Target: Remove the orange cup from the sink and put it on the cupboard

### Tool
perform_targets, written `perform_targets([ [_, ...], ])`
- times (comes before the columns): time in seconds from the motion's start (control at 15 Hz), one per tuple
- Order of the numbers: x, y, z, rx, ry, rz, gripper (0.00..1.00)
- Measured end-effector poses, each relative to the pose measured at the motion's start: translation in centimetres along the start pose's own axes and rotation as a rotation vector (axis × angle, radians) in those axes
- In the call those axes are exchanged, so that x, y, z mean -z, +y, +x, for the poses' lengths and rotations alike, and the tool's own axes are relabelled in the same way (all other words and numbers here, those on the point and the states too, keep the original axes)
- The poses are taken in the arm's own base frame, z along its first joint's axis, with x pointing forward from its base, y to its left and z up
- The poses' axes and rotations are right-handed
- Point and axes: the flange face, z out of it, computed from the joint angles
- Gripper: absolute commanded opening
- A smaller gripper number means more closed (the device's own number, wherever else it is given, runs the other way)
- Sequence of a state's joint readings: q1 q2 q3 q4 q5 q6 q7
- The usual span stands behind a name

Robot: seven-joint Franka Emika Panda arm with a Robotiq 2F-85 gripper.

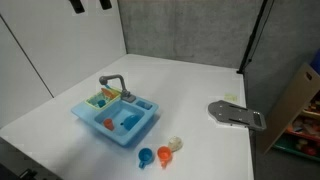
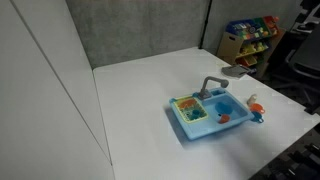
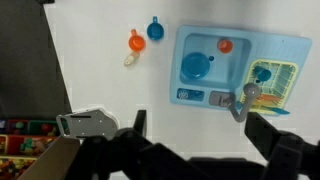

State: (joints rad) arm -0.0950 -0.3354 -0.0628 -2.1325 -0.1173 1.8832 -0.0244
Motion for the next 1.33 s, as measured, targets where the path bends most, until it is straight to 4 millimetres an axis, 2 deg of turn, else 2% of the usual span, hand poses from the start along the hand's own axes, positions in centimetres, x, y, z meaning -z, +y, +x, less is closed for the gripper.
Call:
perform_targets([
  [0.67, 0.0, -0.2, 0.1, 0.002, 0.0, 0.0, 1.0],
  [1.0, -0.1, -1.2, 1.3, 0.017, -0.002, 0.012, 1.0],
  [1.33, -2.2, -2.1, 2.8, 0.018, -0.042, 0.044, 1.0],
])
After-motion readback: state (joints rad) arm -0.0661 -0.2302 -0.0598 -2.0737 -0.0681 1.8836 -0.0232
